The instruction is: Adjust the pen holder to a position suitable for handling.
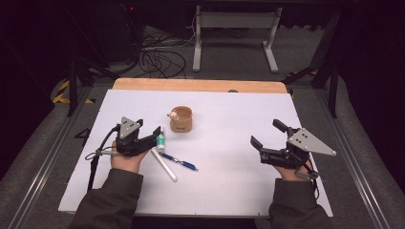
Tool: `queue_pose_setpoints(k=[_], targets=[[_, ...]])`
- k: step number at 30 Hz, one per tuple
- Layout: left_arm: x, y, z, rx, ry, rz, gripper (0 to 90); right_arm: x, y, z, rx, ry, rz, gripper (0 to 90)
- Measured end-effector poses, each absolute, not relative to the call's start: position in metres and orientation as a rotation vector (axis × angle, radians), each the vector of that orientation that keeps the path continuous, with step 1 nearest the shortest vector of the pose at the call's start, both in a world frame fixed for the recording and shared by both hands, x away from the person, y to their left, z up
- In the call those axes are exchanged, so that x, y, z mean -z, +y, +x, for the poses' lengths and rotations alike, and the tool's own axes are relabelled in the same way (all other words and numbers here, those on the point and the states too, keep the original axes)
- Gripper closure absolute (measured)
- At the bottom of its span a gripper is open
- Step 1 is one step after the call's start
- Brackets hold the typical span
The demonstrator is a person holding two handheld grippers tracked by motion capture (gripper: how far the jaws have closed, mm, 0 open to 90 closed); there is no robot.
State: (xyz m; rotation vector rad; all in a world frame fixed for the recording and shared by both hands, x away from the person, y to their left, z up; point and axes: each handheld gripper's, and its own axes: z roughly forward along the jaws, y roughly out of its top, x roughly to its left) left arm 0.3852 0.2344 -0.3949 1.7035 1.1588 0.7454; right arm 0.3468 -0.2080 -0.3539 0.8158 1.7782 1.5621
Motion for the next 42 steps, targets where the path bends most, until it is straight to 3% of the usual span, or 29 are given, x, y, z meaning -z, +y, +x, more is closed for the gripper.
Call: queue_pose_setpoints(k=[12, 42], targets=[[0.402, 0.220, 0.401, -0.773, 1.219, 1.712, 30.7, 0.353, -0.210, 0.346, -1.565, 1.772, 0.823, 8.6], [0.428, 0.207, 0.440, -0.702, 1.508, 1.740, 35.2, 0.353, -0.210, 0.347, -1.565, 1.769, 0.835, 8.7]])
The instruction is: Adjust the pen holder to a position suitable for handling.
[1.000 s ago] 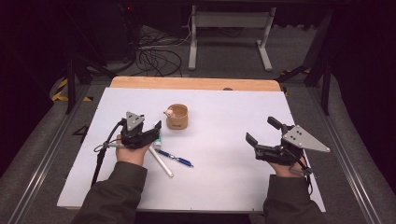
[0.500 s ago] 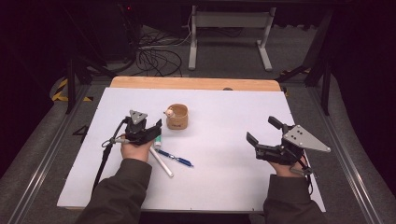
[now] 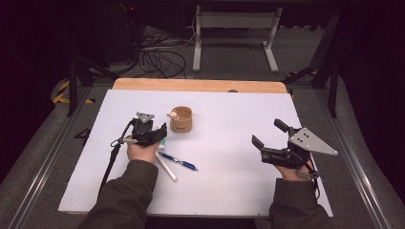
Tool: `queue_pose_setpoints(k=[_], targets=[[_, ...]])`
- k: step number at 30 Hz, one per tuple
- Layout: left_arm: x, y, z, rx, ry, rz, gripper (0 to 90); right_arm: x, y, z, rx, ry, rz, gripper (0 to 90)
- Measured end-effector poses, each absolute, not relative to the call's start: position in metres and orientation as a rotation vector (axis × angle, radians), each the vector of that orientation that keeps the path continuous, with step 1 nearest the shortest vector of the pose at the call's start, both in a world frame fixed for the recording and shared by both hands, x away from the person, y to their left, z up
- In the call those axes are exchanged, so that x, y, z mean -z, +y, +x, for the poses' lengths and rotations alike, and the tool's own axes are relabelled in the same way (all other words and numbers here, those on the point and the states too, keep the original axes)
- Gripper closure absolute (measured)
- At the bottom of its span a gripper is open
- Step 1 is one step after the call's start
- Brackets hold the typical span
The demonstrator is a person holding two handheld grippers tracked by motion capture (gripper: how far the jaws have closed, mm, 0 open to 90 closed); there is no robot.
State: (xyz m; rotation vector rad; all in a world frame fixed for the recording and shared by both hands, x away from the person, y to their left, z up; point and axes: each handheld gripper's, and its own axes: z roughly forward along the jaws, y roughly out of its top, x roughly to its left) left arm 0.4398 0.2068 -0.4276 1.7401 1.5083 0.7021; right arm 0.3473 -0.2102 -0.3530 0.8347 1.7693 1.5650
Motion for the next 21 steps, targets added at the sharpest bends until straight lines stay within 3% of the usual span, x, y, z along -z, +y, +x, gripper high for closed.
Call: queue_pose_setpoints(k=[21], targets=[[0.438, 0.194, 0.459, -0.640, 1.689, 1.747, 40.9, 0.351, -0.214, 0.347, -1.590, 1.758, 0.849, 9.0]])
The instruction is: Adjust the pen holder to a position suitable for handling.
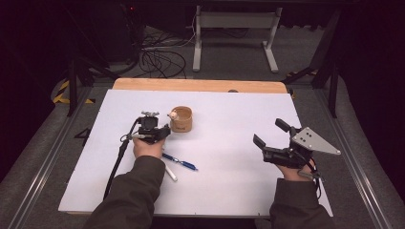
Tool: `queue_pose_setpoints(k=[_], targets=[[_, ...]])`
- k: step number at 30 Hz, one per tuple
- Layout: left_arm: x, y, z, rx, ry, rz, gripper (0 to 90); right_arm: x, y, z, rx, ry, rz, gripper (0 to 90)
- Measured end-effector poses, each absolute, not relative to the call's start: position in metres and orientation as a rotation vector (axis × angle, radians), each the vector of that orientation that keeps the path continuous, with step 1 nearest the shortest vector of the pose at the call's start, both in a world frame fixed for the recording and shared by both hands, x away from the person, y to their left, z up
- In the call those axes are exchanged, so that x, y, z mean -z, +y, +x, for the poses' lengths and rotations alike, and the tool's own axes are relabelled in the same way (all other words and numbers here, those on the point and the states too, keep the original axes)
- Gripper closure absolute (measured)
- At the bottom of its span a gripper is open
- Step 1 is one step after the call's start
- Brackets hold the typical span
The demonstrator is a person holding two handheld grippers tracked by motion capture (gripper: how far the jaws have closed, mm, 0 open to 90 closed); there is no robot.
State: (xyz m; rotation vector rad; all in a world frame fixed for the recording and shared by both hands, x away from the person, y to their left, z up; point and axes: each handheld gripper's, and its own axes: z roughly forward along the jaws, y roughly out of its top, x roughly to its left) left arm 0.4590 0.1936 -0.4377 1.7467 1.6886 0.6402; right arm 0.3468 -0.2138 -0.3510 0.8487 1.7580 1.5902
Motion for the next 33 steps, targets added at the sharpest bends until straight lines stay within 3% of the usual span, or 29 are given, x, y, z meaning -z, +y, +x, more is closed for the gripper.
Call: queue_pose_setpoints(k=[8, 33], targets=[[0.438, 0.189, 0.463, -0.625, 1.739, 1.726, 45.7, 0.350, -0.217, 0.346, -1.599, 1.750, 0.856, 9.0], [0.447, 0.192, 0.471, -0.573, 1.811, 1.743, 49.0, 0.349, -0.216, 0.347, -1.599, 1.754, 0.868, 9.0]])
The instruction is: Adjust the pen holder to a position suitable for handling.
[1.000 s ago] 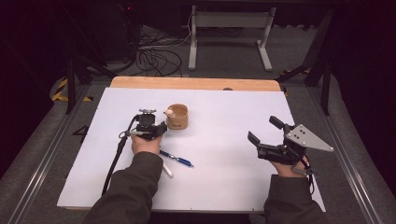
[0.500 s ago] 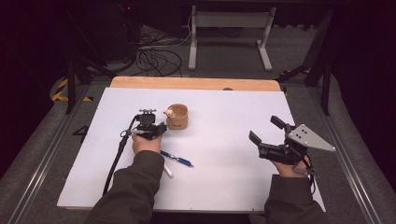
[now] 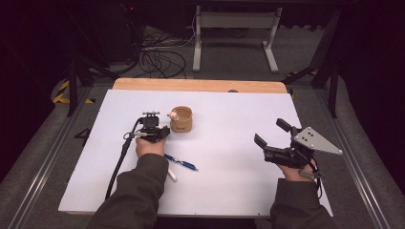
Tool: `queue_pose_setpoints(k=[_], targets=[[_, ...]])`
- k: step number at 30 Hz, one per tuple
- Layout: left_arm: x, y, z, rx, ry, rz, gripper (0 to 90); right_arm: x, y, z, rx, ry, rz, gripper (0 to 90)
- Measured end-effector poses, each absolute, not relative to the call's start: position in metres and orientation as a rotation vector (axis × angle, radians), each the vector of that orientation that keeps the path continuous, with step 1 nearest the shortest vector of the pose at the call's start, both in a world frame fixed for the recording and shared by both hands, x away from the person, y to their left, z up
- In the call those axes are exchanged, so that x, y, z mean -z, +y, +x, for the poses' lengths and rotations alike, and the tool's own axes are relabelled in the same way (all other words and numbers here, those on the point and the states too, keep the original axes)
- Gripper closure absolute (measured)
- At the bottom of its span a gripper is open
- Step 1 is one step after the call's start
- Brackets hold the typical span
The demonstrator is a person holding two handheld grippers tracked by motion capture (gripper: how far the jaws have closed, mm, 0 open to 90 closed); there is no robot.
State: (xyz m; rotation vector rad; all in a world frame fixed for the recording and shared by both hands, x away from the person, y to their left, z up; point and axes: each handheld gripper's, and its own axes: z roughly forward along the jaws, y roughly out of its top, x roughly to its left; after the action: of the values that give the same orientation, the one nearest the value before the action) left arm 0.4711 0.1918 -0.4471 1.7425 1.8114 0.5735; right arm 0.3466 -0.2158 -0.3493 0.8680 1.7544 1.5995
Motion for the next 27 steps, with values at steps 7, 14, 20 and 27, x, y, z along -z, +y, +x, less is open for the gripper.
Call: queue_pose_setpoints(k=[7, 14, 20, 27], targets=[[0.4476, 0.1912, 0.4714, -0.591, 1.811, 1.747, 51.2, 0.3490, -0.2151, 0.3463, -1.597, 1.756, 0.870, 9.0], [0.4477, 0.1905, 0.4716, -0.602, 1.813, 1.753, 51.7, 0.3491, -0.2145, 0.3464, -1.596, 1.758, 0.872, 9.0], [0.4477, 0.1900, 0.4719, -0.608, 1.816, 1.754, 52.6, 0.3492, -0.2136, 0.3467, -1.590, 1.761, 0.869, 9.0], [0.4477, 0.1898, 0.4719, -0.604, 1.819, 1.751, 53.6, 0.3492, -0.2136, 0.3468, -1.589, 1.760, 0.870, 9.0]])
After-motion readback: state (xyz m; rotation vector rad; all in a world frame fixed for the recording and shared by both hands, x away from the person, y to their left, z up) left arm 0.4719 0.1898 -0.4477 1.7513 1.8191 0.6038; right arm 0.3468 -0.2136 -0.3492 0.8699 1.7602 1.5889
